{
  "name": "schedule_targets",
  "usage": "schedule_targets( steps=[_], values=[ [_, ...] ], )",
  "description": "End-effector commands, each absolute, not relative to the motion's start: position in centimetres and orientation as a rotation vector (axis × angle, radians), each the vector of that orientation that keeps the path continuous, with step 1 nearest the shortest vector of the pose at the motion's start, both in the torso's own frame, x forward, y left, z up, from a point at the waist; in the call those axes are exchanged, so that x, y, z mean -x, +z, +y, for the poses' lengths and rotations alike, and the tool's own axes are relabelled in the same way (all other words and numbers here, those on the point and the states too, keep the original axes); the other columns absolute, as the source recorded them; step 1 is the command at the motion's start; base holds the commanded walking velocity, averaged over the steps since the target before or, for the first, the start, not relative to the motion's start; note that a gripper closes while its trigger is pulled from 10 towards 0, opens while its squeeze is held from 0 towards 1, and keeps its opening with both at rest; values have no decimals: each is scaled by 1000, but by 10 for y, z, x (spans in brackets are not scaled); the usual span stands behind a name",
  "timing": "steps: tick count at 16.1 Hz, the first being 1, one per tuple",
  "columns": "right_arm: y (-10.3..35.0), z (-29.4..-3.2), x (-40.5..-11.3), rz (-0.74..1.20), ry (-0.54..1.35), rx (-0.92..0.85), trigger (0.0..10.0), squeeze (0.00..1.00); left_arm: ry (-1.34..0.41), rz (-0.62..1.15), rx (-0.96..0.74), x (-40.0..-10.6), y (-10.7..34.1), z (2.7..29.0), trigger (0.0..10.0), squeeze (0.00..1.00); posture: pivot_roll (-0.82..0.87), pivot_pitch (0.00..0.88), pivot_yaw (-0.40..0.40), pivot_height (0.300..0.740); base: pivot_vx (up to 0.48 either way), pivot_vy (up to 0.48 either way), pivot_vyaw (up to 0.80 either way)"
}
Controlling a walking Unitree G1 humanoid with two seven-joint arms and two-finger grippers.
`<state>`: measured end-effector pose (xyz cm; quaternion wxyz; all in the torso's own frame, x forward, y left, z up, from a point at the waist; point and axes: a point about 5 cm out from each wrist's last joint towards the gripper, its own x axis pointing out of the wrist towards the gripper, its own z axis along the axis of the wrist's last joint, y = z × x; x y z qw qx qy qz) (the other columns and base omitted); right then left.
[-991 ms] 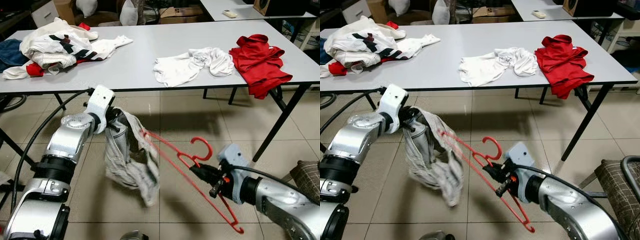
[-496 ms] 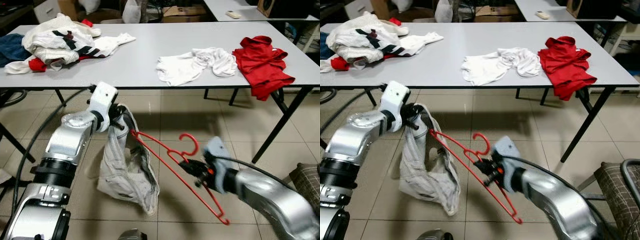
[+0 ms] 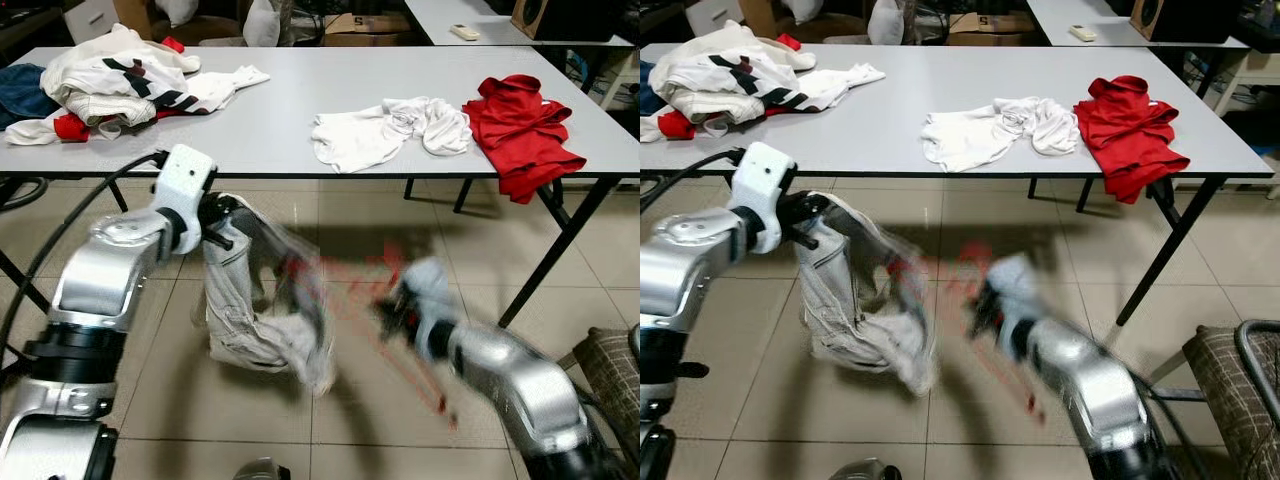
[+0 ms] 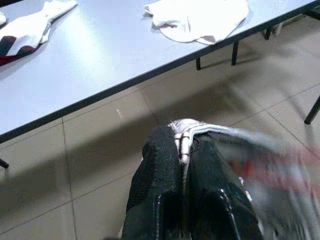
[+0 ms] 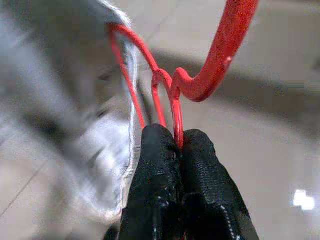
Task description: Hang hanger
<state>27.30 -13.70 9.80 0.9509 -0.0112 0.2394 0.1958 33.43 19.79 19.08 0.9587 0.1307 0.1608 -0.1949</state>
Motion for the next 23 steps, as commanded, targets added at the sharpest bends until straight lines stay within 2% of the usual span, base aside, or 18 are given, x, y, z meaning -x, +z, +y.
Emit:
schedule_targets(
  steps=[1, 4, 5, 8, 11, 15, 17, 21, 23],
  values=[
    [100, -153, -282, 448, 260, 8, 10000, 0, -415, 288, -287, -331, 203, 197, 0, 0, 44, 0, 41, 740, 0, 0, 0],
    [91, -142, -290, 426, 258, -215, 10000, 0, -580, 299, -246, -322, 205, 175, 0, 0, 41, 0, 58, 740, 0, 0, 0],
    [85, -128, -292, 440, 323, -319, 10000, 0, -622, 289, -212, -320, 207, 168, 0, 0, 43, 0, 63, 740, 0, 0, 0],
    [75, -102, -295, 484, 457, -460, 10000, 0, -683, 274, -198, -320, 211, 160, 0, 0, 56, 0, 63, 740, 0, 0, 0],
    [70, -94, -289, 559, 593, -314, 10000, 0, -667, 277, -288, -319, 210, 170, 0, 0, 65, 0, 51, 740, 0, 0, 0],
    [67, -111, -279, 588, 683, -141, 10000, 0, -574, 269, -346, -324, 217, 190, 0, 0, 70, 0, 37, 740, 0, 0, 0],
    [71, -114, -282, 558, 698, -157, 10000, 0, -613, 275, -351, -322, 219, 189, 0, 0, 66, 0, 43, 740, 0, 0, 0],
    [86, -92, -280, 490, 880, -155, 10000, 0, -726, 302, -406, -318, 217, 186, 0, 0, 68, 0, 42, 740, 0, 0, 0],
    [88, -89, -284, 460, 870, -137, 10000, 0, -743, 301, -413, -318, 218, 186, 0, 0, 70, 0, 42, 740, 0, 0, 0]
  ],
)
